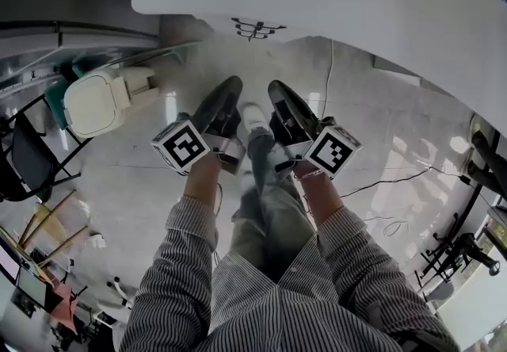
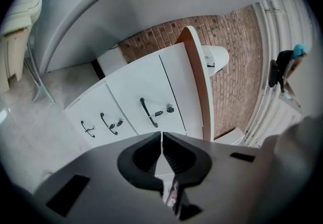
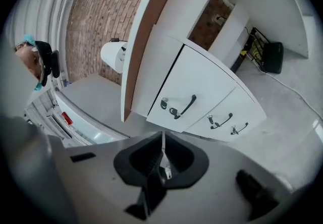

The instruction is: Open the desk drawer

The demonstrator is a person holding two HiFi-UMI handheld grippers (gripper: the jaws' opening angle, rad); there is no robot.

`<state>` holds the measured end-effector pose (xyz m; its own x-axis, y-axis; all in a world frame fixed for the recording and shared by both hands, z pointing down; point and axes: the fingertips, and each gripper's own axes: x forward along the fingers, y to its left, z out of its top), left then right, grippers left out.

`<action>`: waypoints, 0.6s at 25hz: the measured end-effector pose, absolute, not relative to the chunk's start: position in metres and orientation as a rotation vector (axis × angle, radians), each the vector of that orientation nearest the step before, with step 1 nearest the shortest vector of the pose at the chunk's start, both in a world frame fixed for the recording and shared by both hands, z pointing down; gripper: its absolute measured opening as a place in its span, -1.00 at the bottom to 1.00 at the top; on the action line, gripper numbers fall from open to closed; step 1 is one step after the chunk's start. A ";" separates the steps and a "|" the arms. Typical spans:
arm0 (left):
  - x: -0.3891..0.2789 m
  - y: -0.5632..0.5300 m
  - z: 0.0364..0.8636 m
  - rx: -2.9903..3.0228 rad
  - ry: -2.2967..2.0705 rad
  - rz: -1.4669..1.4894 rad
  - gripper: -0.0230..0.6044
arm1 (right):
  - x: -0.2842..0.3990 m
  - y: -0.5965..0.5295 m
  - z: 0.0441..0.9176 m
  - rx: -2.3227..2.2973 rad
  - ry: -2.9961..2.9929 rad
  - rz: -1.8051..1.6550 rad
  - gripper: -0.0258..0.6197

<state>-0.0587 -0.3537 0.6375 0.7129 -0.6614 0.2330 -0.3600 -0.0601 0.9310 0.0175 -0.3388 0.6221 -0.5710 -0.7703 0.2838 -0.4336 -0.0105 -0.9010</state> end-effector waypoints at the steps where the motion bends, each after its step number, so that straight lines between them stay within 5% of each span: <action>1: -0.057 -0.358 0.640 1.669 -0.826 -0.296 -0.88 | 0.020 -0.340 0.626 -1.258 1.957 -1.619 -0.86; 7: -0.052 -0.376 0.658 1.633 -0.811 -0.316 -0.88 | 0.029 -0.339 0.654 -1.261 1.812 -1.662 -0.86; 11: -0.052 -0.382 0.675 1.597 -0.801 -0.305 -0.57 | 0.036 -0.348 0.672 -1.260 1.696 -1.664 -0.86; 15: -0.052 -0.394 0.686 1.596 -0.807 -0.314 -0.53 | 0.034 -0.364 0.684 -1.206 1.591 -1.651 -0.57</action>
<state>-0.0525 -0.3940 0.6856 0.7172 -0.6533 0.2426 -0.3178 0.0032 0.9481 0.0343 -0.3645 0.6841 -0.4508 -0.8631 0.2275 -0.1958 -0.1531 -0.9686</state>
